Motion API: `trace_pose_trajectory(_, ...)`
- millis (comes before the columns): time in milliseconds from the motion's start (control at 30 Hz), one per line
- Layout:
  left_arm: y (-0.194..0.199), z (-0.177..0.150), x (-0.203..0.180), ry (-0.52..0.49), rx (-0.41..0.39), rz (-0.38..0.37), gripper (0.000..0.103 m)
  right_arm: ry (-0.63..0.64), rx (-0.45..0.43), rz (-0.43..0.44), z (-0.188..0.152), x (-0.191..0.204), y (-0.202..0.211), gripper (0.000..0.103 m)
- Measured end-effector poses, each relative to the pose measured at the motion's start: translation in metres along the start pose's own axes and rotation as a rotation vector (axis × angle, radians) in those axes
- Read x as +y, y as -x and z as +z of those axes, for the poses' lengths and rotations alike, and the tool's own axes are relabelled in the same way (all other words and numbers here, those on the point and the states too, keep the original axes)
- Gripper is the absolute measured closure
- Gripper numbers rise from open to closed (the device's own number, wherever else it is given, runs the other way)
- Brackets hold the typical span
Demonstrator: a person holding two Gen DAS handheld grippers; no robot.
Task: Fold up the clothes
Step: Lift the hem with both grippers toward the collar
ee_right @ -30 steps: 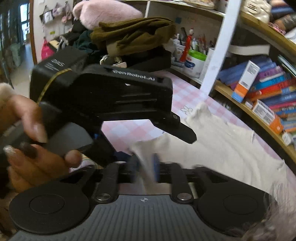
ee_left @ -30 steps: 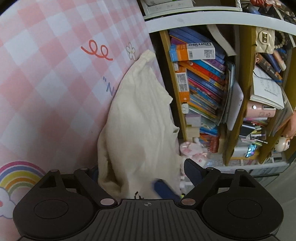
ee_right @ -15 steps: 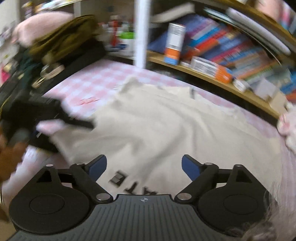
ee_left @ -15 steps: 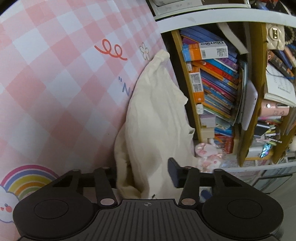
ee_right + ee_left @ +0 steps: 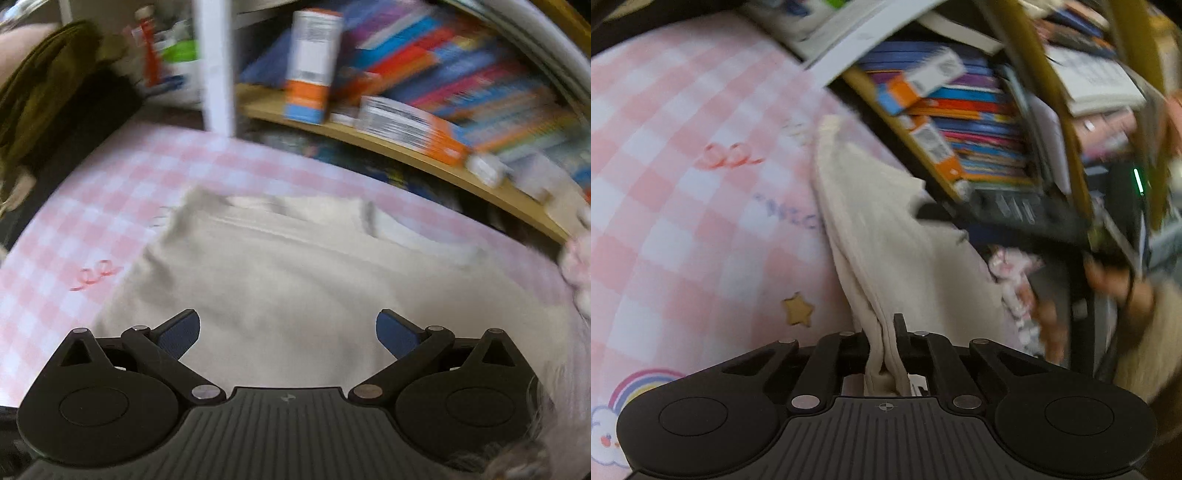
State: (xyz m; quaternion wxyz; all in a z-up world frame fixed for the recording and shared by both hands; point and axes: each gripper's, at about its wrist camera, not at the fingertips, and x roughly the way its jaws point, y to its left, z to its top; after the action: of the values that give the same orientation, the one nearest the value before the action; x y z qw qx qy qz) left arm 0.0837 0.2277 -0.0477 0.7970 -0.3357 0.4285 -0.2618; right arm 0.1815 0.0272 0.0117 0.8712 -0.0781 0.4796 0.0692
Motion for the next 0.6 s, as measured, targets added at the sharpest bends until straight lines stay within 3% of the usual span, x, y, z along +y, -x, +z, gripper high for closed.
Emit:
trace_pose_trajectory(167,-0.001,-0.001,-0.023,-0.147,0.006,-0.009,0.097,-0.026,0.074,0.172,0.041,0.019,-0.010,0.000)
trace_pose_trajectory(300,-0.006,-0.005,-0.042,-0.253,0.022,-0.023,0.097,0.027,0.139,0.171,0.067,0.045,-0.024,0.004)
trace_pose_trajectory(433,-0.010,-0.007,-0.054,-0.329,0.030,-0.033,0.097,0.083,0.205,0.168,0.093,0.071,-0.038,0.018)
trace_pose_trajectory(600,-0.010,-0.005,-0.054,-0.342,0.030,-0.040,0.097,0.308,0.369,0.073,0.084,0.114,-0.071,0.022)
